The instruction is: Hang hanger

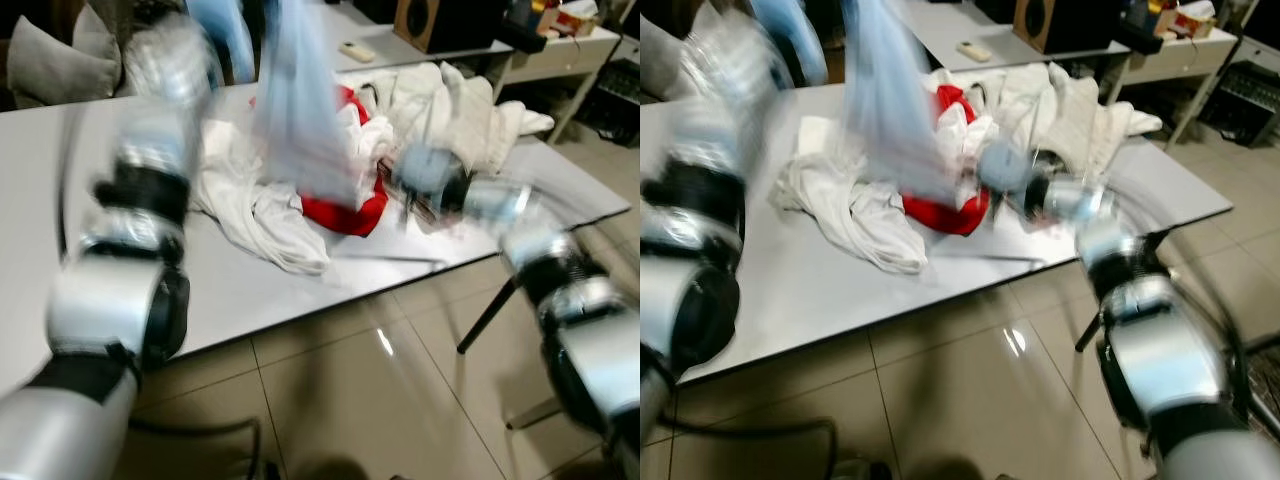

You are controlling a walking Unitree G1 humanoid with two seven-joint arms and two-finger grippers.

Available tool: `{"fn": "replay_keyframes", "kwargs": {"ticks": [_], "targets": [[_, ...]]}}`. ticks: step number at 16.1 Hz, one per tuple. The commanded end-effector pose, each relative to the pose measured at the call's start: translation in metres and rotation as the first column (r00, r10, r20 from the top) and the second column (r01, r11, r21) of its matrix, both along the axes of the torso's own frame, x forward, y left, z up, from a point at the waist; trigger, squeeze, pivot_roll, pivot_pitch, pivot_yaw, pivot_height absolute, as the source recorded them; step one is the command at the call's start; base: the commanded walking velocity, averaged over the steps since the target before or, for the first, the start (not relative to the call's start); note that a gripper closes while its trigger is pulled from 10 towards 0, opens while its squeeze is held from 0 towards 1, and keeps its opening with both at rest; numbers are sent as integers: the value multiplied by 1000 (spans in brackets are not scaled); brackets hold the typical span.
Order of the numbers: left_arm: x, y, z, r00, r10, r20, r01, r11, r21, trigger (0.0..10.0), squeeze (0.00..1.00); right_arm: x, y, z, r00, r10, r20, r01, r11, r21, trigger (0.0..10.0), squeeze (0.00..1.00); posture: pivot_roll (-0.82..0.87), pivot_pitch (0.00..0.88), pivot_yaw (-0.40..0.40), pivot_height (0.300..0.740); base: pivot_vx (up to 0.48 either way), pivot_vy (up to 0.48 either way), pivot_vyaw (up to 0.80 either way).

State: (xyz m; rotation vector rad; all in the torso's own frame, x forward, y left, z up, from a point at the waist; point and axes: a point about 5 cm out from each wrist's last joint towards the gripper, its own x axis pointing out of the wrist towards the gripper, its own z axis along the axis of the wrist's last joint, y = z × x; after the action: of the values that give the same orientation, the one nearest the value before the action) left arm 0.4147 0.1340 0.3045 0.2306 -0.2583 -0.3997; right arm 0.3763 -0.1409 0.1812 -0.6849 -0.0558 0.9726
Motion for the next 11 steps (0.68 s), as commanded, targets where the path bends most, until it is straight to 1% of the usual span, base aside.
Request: {"fn": "replay_keyframes", "kwargs": {"ticks": [1,2,4,5,6,7,8,9,10,11], "targets": [[3,3,-17,997,73,-22,-71,995,70,10000,0,-6,0,11,996,87,28,-88,996,11,10000,0,-140,0,12,740,0,0,0],[5,12,-39,987,148,-69,-140,984,109,10000,0,-19,-4,2,991,136,-7,-136,991,18,10000,0,-144,0,18,740,0,0,0],[7,30,-51,960,264,-96,-252,960,121,10000,0,-37,-16,-1,986,167,-23,-167,986,31,10000,0,-153,0,28,740,0,0,0],[7,37,-53,949,299,-98,-285,950,131,10000,0,-43,-20,1,985,172,-20,-171,984,41,10000,0,-158,0,36,740,0,0,0],[6,47,-61,934,338,-116,-319,935,154,10000,0,-54,-26,8,984,177,-13,-175,983,61,10000,0,-158,0,36,740,0,0,0],[5,53,-70,926,355,-132,-329,926,183,10000,0,-63,-31,15,984,176,-4,-175,982,71,10000,0,-158,0,36,740,0,0,0],[2,57,-81,921,353,-165,-320,927,197,10000,0,-73,-37,22,985,173,-4,-172,981,87,10000,0,-163,0,42,740,0,0,0],[-1,60,-92,923,326,-206,-289,938,192,10000,0,-85,-42,28,986,164,-8,-162,981,104,10000,0,-162,0,42,740,0,0,0],[-4,62,-103,927,270,-261,-230,958,173,10000,0,-95,-47,33,989,150,-13,-147,981,126,10000,0,-163,0,44,740,0,0,0],[-11,64,-118,928,176,-327,-128,978,165,10000,420,-106,-50,39,992,126,-16,-121,977,176,10000,0,-160,0,46,740,0,0,0]]}}
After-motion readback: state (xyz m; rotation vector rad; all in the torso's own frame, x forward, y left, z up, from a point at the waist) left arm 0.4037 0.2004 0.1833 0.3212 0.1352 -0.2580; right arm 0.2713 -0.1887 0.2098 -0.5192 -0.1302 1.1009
